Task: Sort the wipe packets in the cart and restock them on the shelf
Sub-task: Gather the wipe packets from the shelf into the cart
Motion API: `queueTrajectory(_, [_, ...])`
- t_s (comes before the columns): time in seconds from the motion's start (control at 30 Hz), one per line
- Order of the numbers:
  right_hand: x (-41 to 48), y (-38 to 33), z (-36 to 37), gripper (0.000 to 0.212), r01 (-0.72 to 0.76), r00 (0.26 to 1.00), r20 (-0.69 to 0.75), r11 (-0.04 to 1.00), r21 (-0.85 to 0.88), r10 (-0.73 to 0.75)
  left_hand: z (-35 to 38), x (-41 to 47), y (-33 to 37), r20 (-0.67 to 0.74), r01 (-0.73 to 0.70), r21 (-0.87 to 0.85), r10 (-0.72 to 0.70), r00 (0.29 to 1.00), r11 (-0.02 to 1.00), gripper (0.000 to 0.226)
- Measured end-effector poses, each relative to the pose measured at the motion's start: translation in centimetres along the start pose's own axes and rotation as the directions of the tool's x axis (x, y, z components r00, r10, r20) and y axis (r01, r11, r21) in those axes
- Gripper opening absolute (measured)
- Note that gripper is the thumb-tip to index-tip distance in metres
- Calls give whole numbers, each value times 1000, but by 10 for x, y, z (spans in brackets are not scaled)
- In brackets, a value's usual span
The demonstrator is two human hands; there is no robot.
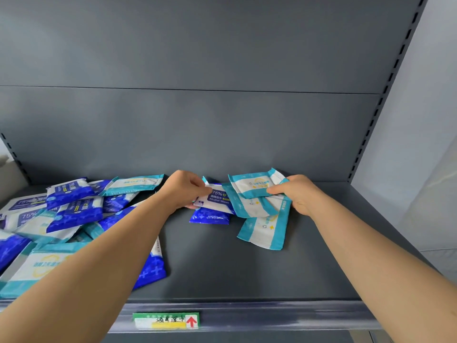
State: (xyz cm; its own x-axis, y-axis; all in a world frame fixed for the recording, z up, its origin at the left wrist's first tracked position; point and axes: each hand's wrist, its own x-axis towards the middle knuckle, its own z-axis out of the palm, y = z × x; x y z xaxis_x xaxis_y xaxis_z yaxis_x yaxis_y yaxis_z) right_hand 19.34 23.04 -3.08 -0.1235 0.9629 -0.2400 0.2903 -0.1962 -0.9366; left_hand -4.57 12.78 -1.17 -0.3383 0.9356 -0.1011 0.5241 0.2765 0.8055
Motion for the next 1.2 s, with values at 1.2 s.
queueTrajectory(1.2, [-72, -3, -39, 19, 106, 979, 155, 978, 181, -135, 58, -26, 29, 346, 167, -633, 83, 934, 756, 53])
